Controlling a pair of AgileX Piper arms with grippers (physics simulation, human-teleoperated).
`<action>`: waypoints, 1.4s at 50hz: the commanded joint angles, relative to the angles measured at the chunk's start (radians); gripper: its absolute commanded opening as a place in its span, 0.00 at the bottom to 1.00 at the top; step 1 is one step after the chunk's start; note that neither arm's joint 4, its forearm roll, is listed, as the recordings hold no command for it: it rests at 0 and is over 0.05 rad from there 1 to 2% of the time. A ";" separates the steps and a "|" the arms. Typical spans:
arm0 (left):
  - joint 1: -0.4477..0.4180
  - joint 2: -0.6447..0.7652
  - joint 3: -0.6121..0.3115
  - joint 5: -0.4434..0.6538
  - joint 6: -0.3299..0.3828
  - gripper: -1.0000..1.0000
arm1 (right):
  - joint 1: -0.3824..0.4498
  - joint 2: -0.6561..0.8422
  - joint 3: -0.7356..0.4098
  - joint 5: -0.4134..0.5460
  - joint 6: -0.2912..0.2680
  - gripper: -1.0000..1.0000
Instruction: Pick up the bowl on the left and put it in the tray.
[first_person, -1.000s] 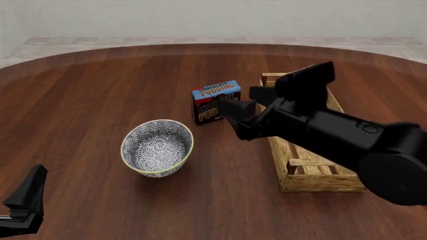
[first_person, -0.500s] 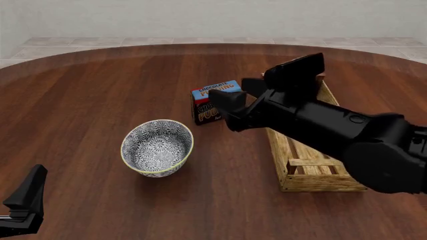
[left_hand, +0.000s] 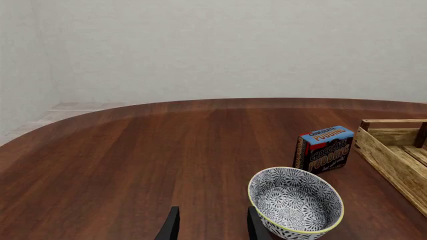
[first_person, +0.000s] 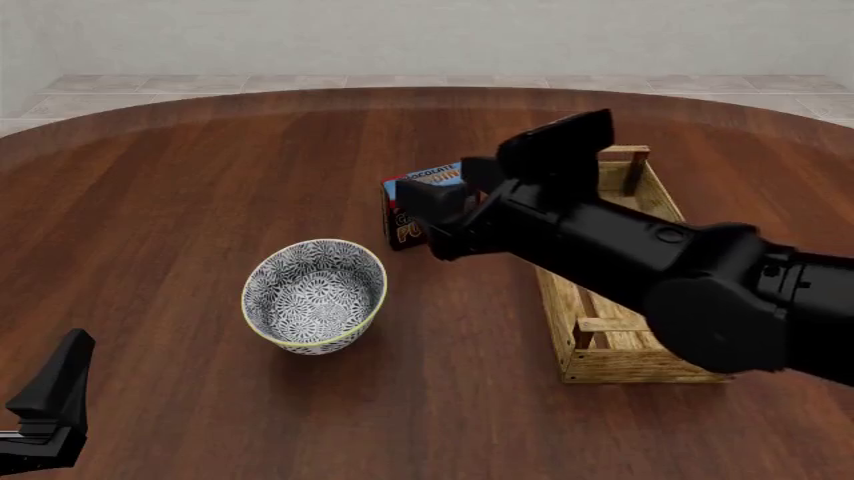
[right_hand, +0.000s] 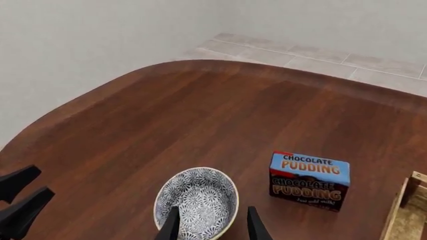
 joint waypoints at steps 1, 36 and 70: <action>0.000 0.000 0.000 0.000 0.000 1.00 | -0.002 0.033 -0.016 -0.018 0.006 1.00; 0.000 0.000 0.000 0.000 0.000 1.00 | -0.046 0.167 -0.056 -0.063 0.011 1.00; 0.000 0.000 0.000 0.000 0.000 1.00 | -0.058 0.327 -0.152 -0.056 -0.035 1.00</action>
